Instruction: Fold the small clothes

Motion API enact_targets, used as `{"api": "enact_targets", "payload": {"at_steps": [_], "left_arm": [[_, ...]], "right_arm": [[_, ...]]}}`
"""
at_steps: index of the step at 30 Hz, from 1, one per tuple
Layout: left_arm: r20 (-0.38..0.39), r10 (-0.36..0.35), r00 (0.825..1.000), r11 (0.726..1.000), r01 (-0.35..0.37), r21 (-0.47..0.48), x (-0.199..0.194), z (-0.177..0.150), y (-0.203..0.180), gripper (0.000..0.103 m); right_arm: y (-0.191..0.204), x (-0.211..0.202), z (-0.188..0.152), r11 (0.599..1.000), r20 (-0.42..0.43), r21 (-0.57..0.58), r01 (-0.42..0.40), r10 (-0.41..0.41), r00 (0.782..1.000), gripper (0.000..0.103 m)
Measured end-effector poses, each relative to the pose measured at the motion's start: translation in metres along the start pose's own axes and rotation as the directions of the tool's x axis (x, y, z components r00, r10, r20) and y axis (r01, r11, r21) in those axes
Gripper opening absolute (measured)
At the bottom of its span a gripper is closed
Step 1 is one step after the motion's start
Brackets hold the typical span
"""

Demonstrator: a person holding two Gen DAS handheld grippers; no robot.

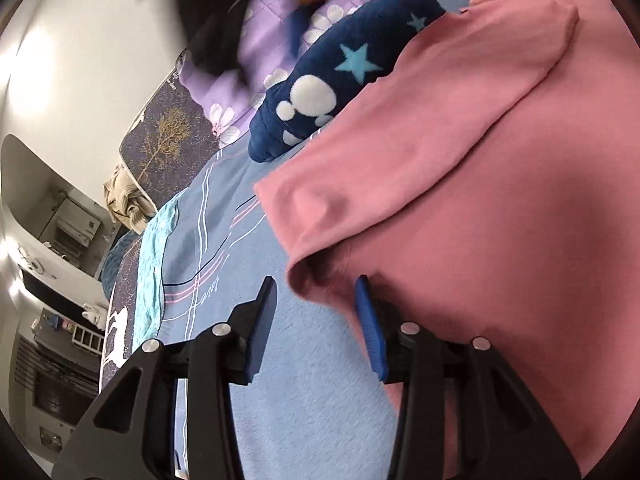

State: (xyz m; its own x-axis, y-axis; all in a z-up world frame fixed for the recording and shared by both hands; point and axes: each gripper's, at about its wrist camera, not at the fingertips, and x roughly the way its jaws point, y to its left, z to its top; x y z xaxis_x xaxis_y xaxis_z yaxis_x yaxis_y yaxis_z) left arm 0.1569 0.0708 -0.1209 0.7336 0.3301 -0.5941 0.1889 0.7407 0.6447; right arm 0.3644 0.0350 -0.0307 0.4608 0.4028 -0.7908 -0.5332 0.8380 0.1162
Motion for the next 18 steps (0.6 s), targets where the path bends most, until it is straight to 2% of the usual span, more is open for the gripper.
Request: {"api": "enact_targets", "payload": {"at_steps": [2,3,5,7,9,10,11,12,13,14,16,17,18], "left_arm": [[0.033,-0.052,0.998,0.998,0.054,-0.039,-0.011,0.000,0.012,0.042],[0.069,-0.104,0.992,0.990,0.110,-0.086,-0.018,-0.001,0.024,0.042],[0.138,-0.158,0.978,0.967,0.182,-0.180,-0.031,0.002,0.041,0.042],[0.213,-0.193,0.958,0.924,0.251,-0.289,-0.036,0.007,0.051,0.042],[0.216,-0.263,0.940,0.865,0.329,-0.378,-0.018,0.012,0.051,0.042],[0.185,-0.283,0.941,0.850,0.336,-0.407,-0.002,0.012,0.047,0.042],[0.090,-0.304,0.948,0.846,0.313,-0.433,0.026,0.011,0.038,0.042],[0.022,-0.317,0.948,0.846,0.293,-0.445,0.044,0.007,0.033,0.043],[0.040,-0.324,0.945,0.832,0.305,-0.463,0.045,0.006,0.034,0.043],[0.047,-0.319,0.947,0.831,0.303,-0.467,0.039,0.007,0.037,0.043],[0.012,-0.268,0.963,0.850,0.242,-0.467,0.036,0.006,0.034,0.045],[0.005,-0.252,0.968,0.861,0.227,-0.454,0.038,0.005,0.028,0.046],[-0.002,-0.236,0.972,0.874,0.211,-0.438,0.037,0.006,0.024,0.046]], "right_arm": [[-0.033,-0.025,-0.034,0.998,-0.008,0.067,0.000,0.001,1.000,0.034],[-0.054,-0.038,-0.058,0.994,-0.015,0.111,0.003,-0.001,1.000,0.025],[-0.086,-0.058,-0.098,0.982,-0.014,0.187,0.005,-0.003,1.000,0.019],[-0.126,-0.075,-0.147,0.958,-0.019,0.286,0.026,-0.022,1.000,0.019],[-0.154,-0.075,-0.181,0.928,-0.064,0.365,0.081,-0.062,0.996,0.019],[-0.175,-0.069,-0.201,0.895,-0.092,0.434,0.104,-0.070,0.993,0.001],[-0.187,-0.072,-0.213,0.871,-0.026,0.490,0.030,-0.020,0.999,0.000],[-0.197,-0.075,-0.222,0.837,0.022,0.545,-0.042,0.036,0.999,0.000],[-0.208,-0.081,-0.230,0.787,0.053,0.608,-0.100,0.085,0.995,0.000],[-0.210,-0.086,-0.233,0.768,0.071,0.630,-0.117,0.093,0.993,0.000],[-0.210,-0.099,-0.235,0.781,0.089,0.617,-0.098,0.055,0.995,0.004],[-0.209,-0.106,-0.236,0.799,0.084,0.598,-0.061,0.013,0.996,0.007],[-0.209,-0.109,-0.237,0.805,0.079,0.592,-0.041,-0.008,0.997,0.016]]}}
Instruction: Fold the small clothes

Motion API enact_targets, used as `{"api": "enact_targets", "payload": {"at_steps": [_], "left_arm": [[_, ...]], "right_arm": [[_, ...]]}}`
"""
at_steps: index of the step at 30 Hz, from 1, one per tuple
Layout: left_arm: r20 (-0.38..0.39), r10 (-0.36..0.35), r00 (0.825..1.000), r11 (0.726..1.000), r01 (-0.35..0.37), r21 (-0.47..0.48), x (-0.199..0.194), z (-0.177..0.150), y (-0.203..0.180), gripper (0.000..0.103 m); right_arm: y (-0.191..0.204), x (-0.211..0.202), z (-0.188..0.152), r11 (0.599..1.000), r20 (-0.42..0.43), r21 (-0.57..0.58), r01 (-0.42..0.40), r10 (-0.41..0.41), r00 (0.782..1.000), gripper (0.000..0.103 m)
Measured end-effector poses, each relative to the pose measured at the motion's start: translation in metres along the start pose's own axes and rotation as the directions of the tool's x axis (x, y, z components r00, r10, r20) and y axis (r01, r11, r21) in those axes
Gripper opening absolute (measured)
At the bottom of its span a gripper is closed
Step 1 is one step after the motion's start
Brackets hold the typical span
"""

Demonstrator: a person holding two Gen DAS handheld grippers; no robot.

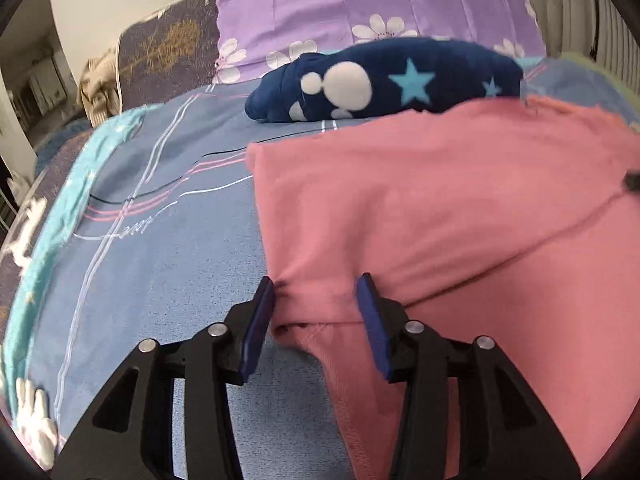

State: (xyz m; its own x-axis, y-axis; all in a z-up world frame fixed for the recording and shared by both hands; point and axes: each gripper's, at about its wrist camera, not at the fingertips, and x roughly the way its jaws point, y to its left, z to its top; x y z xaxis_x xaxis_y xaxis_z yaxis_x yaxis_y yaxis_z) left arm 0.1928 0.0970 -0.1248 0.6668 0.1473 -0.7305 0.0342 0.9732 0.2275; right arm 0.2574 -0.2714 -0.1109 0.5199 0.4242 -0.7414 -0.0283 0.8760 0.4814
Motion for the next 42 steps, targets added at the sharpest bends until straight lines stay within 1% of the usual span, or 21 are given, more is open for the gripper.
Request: {"api": "enact_targets", "payload": {"at_steps": [4,7,9,11,13,16,20,21,23,24,25,26,27,29,31,33,35,36,37,39,42], "left_arm": [[0.006,0.021,1.000,1.000,-0.021,0.016,-0.006,0.000,0.001,0.045],[0.037,0.025,0.999,0.999,-0.024,-0.048,-0.023,0.010,0.011,0.045],[0.103,-0.031,0.994,0.992,0.043,-0.116,-0.043,0.020,0.013,0.044],[0.158,-0.079,0.984,0.989,0.097,-0.108,-0.059,0.033,0.002,0.044],[0.168,-0.108,0.980,0.992,0.117,-0.047,-0.064,0.048,-0.021,0.044],[0.144,-0.140,0.980,0.990,0.142,-0.002,-0.051,0.065,-0.050,0.044],[0.049,-0.174,0.983,0.984,0.176,-0.026,-0.008,0.065,-0.076,0.045],[0.000,-0.179,0.984,0.983,0.179,-0.044,0.009,0.059,-0.080,0.045],[0.007,-0.179,0.984,0.982,0.179,-0.056,0.013,0.051,-0.080,0.046],[0.019,-0.191,0.981,0.979,0.192,-0.071,0.009,0.052,-0.076,0.046],[0.020,-0.201,0.979,0.976,0.202,-0.085,0.009,0.050,-0.074,0.047],[0.020,-0.212,0.977,0.972,0.213,-0.094,0.009,0.048,-0.072,0.047],[0.022,-0.233,0.972,0.966,0.234,-0.112,0.010,0.048,-0.068,0.047],[0.022,-0.248,0.969,0.961,0.248,-0.125,0.012,0.047,-0.066,0.048],[0.023,-0.250,0.968,0.960,0.251,-0.124,0.014,0.048,-0.069,0.049],[0.024,-0.249,0.968,0.960,0.250,-0.122,0.014,0.051,-0.072,0.050],[0.027,-0.254,0.967,0.959,0.256,-0.125,0.013,0.050,-0.071,0.051],[0.031,-0.264,0.964,0.955,0.266,-0.131,0.013,0.049,-0.069,0.052],[0.035,-0.275,0.961,0.951,0.277,-0.138,0.013,0.049,-0.067,0.053],[0.045,-0.305,0.951,0.938,0.308,-0.159,0.013,0.047,-0.062,0.056],[0.066,-0.361,0.930,0.908,0.367,-0.203,0.014,0.045,-0.053,0.058]], "right_arm": [[-0.026,-0.035,-0.003,0.998,0.071,0.061,0.029,-0.033,0.997,0.017],[-0.061,-0.074,-0.002,0.987,0.163,0.134,0.091,-0.113,0.980,0.017],[-0.089,-0.104,0.000,0.964,0.220,0.216,0.153,-0.200,0.955,0.017],[-0.131,-0.140,0.007,0.920,0.281,0.325,0.218,-0.314,0.907,0.018],[-0.161,-0.162,0.012,0.884,0.322,0.404,0.235,-0.379,0.868,0.038],[-0.196,-0.180,0.012,0.809,0.336,0.528,0.259,-0.479,0.811,0.055],[-0.218,-0.163,0.021,0.747,0.310,0.614,0.256,-0.526,0.792,0.060],[-0.224,-0.159,0.024,0.722,0.308,0.642,0.259,-0.552,0.775,0.061],[-0.227,-0.152,0.030,0.687,0.323,0.684,0.246,-0.587,0.742,0.056],[-0.233,-0.149,0.031,0.672,0.327,0.702,0.235,-0.597,0.732,0.034],[-0.242,-0.147,0.034,0.676,0.331,0.707,0.207,-0.576,0.748,0.001],[-0.247,-0.145,0.036,0.674,0.334,0.717,0.174,-0.552,0.764,0.002],[-0.248,-0.145,0.039,0.672,0.347,0.724,0.154,-0.548,0.762,0.002],[-0.228,-0.146,0.049,0.725,0.413,0.678,0.120,-0.511,0.754,0.002],[-0.187,-0.144,0.062,0.825,0.483,0.558,0.087,-0.409,0.775,0.002],[-0.123,-0.139,0.070,0.927,0.536,0.373,0.031,-0.242,0.809,0.002],[-0.055,-0.128,0.068,0.984,0.535,0.177,-0.011,-0.086,0.841,0.002],[-0.034,-0.122,0.064,0.993,0.526,0.113,-0.026,-0.037,0.850,0.002],[0.007,-0.105,0.055,0.998,0.485,-0.012,-0.063,0.061,0.873,0.002],[0.058,-0.073,0.035,0.981,0.379,-0.169,-0.095,0.153,0.913,0.002],[0.104,-0.015,-0.003,0.945,0.200,-0.322,-0.062,0.132,0.971,0.002]]}}
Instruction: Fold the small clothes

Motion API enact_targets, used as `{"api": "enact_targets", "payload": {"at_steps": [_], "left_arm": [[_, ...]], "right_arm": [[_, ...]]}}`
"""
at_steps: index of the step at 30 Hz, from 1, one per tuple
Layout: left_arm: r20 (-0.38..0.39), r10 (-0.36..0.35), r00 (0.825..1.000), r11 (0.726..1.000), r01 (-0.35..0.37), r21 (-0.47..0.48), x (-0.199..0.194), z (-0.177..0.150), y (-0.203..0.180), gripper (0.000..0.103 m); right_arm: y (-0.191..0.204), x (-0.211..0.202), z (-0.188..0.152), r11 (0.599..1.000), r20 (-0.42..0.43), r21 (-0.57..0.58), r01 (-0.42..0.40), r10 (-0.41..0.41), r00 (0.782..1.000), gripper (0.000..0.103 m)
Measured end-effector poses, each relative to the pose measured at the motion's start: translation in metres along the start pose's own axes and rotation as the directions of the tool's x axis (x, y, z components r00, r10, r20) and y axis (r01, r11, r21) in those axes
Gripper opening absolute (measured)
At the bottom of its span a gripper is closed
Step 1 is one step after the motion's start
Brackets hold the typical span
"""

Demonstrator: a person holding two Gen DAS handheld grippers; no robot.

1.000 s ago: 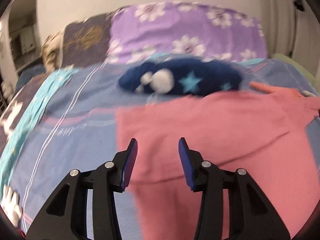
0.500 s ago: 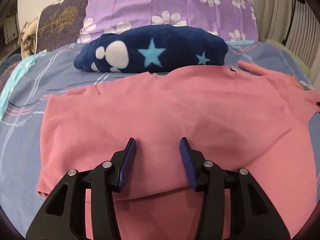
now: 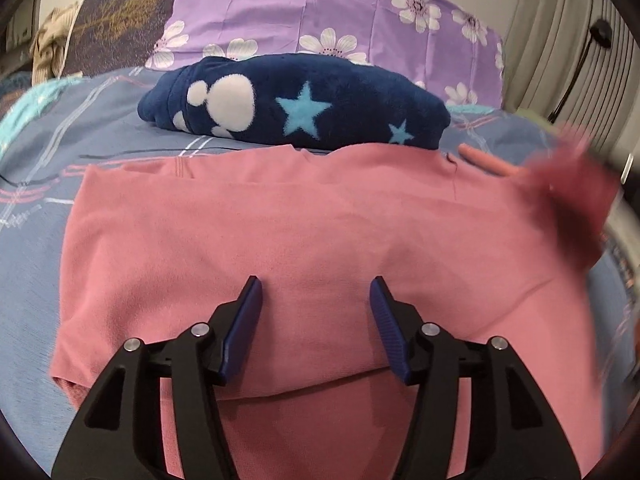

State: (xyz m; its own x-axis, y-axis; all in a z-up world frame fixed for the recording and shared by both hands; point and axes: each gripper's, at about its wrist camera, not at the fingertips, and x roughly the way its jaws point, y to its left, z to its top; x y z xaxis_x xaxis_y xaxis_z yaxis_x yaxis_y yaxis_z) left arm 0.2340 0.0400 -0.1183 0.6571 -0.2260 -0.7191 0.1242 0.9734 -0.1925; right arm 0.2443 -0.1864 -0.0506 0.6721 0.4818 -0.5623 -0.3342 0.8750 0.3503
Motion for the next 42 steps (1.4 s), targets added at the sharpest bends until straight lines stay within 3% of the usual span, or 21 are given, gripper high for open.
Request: {"api": "enact_targets", "payload": {"at_steps": [4,11,17,19,20,26,28,29,30,32,34,36,40,42], "left_arm": [[0.014,-0.081,0.997,0.994,0.082,-0.072,-0.002,0.000,0.014,0.058],[0.016,-0.115,0.993,0.989,0.116,-0.088,0.000,0.001,0.015,0.061],[0.024,-0.125,0.992,0.988,0.127,-0.089,-0.002,0.000,0.016,0.063],[0.027,-0.138,0.990,0.985,0.140,-0.101,-0.002,0.000,0.018,0.063],[0.027,-0.141,0.990,0.984,0.143,-0.104,-0.002,-0.001,0.019,0.063],[0.024,-0.141,0.990,0.985,0.142,-0.093,-0.001,-0.001,0.017,0.067],[0.026,-0.142,0.990,0.985,0.144,-0.091,-0.002,-0.001,0.017,0.067],[0.029,-0.146,0.989,0.984,0.149,-0.096,-0.002,-0.001,0.018,0.067],[0.032,-0.156,0.987,0.982,0.159,-0.105,-0.002,-0.001,0.020,0.067],[0.039,-0.177,0.983,0.976,0.180,-0.122,-0.003,-0.002,0.023,0.067],[0.045,-0.194,0.980,0.971,0.198,-0.137,-0.003,-0.002,0.026,0.067],[0.052,-0.198,0.979,0.969,0.203,-0.139,-0.005,-0.003,0.026,0.067],[0.062,-0.220,0.973,0.964,0.227,-0.140,-0.010,-0.002,0.022,0.067],[0.050,-0.241,0.969,0.960,0.245,-0.132,-0.010,0.000,0.015,0.067]], "right_arm": [[0.000,0.027,-0.042,1.000,-0.136,-0.005,0.016,-0.017,0.991,0.002],[-0.056,-0.013,-0.038,0.994,-0.100,0.087,0.062,-0.053,0.994,0.003],[-0.054,-0.010,-0.048,0.990,-0.102,0.140,0.023,-0.008,0.995,0.010],[-0.052,-0.007,-0.049,0.985,-0.104,0.174,0.001,0.018,0.994,0.050],[-0.052,-0.008,-0.049,0.983,-0.094,0.184,-0.001,0.019,0.995,0.053],[-0.053,-0.007,-0.028,0.965,0.001,0.260,-0.026,0.027,1.000,0.057],[-0.032,-0.001,-0.022,0.980,0.008,0.182,-0.085,0.085,0.996,0.056],[-0.018,0.005,-0.022,0.982,-0.032,0.115,-0.150,0.154,0.988,0.056],[-0.004,0.011,-0.025,0.968,-0.101,0.055,-0.243,0.247,0.964,0.056],[0.017,0.015,-0.036,0.947,-0.196,-0.048,-0.317,0.302,0.933,0.053],[0.026,0.010,-0.049,0.956,-0.202,-0.159,-0.245,0.212,0.956,0.055],[0.021,0.009,-0.057,0.966,-0.203,-0.166,-0.198,0.163,0.966,0.056],[-0.009,0.012,-0.070,0.989,-0.217,-0.028,-0.146,0.137,0.966,0.057],[-0.020,0.015,-0.070,0.986,-0.217,0.029,-0.164,0.166,0.962,0.056]]}}
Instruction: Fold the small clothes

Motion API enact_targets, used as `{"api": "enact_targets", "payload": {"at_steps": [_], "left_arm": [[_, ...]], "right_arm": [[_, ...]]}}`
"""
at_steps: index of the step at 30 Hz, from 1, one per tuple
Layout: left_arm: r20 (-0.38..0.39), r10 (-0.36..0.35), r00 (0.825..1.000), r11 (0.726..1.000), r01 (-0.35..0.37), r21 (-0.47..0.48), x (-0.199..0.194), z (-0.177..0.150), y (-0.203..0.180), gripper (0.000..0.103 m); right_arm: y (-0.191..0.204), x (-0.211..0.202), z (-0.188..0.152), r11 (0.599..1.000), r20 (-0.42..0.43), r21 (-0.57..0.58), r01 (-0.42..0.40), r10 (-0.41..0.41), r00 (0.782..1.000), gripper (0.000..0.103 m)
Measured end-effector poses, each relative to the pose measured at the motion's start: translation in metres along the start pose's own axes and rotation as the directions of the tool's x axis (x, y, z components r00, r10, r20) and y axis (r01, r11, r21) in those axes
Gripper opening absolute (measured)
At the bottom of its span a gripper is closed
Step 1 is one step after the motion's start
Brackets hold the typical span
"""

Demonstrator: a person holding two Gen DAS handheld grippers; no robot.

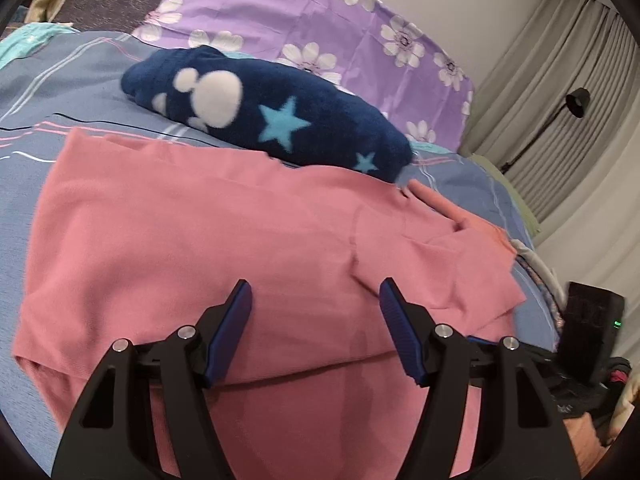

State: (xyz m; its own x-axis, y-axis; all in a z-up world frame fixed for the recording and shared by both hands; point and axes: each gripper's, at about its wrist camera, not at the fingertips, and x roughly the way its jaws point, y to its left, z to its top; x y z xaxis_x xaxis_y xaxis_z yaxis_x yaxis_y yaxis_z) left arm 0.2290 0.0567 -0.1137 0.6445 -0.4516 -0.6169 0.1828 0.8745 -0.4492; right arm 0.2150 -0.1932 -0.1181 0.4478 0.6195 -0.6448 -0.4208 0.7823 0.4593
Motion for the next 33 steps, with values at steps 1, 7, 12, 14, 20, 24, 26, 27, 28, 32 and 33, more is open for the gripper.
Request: {"api": "enact_targets", "payload": {"at_steps": [1,7,12,14,20,24,26,27,28,32,33], "left_arm": [[-0.006,0.004,1.000,1.000,-0.004,0.017,0.001,0.001,-0.005,0.067],[-0.054,0.061,0.997,0.987,-0.053,0.152,0.026,0.008,-0.044,0.056],[-0.093,0.129,0.987,0.967,-0.104,0.231,0.048,0.021,-0.078,0.002],[-0.018,0.116,0.993,0.964,-0.108,0.242,0.027,0.033,-0.087,0.002],[0.185,0.153,0.971,0.954,-0.194,0.228,-0.062,0.066,-0.080,0.002],[0.185,0.262,0.947,0.926,-0.301,0.230,-0.076,0.057,-0.047,0.002],[0.129,0.300,0.945,0.925,-0.321,0.203,-0.065,0.046,-0.023,0.002],[0.107,0.314,0.943,0.923,-0.330,0.197,-0.060,0.042,-0.016,0.002],[0.082,0.332,0.940,0.920,-0.341,0.192,-0.055,0.037,-0.006,0.002],[0.030,0.378,0.925,0.912,-0.378,0.158,-0.045,0.018,0.023,0.017],[0.032,0.386,0.922,0.911,-0.387,0.140,-0.046,0.017,0.030,0.029]], "right_arm": [[0.000,0.000,-0.001,1.000,0.005,0.007,-0.003,0.002,1.000,0.056],[0.012,-0.002,-0.006,0.995,0.023,-0.056,0.084,-0.082,0.996,0.056],[0.002,-0.016,-0.007,0.991,0.096,0.003,0.137,-0.137,0.986,0.056],[-0.010,-0.037,-0.008,0.983,0.183,0.077,0.166,-0.178,0.967,0.059],[-0.025,-0.053,-0.007,0.967,0.236,0.138,0.212,-0.240,0.942,0.067],[-0.022,-0.033,-0.007,0.960,0.149,0.114,0.256,-0.272,0.951,0.068],[-0.018,-0.035,-0.010,0.959,0.152,0.107,0.261,-0.275,0.949,0.070],[-0.018,-0.035,-0.010,0.958,0.152,0.107,0.264,-0.279,0.948,0.072],[-0.018,-0.034,-0.010,0.957,0.147,0.108,0.269,-0.283,0.948,0.072],[-0.019,-0.030,-0.009,0.956,0.134,0.108,0.273,-0.286,0.949,0.073],[-0.020,-0.030,-0.008,0.956,0.133,0.107,0.273,-0.286,0.949,0.073]]}}
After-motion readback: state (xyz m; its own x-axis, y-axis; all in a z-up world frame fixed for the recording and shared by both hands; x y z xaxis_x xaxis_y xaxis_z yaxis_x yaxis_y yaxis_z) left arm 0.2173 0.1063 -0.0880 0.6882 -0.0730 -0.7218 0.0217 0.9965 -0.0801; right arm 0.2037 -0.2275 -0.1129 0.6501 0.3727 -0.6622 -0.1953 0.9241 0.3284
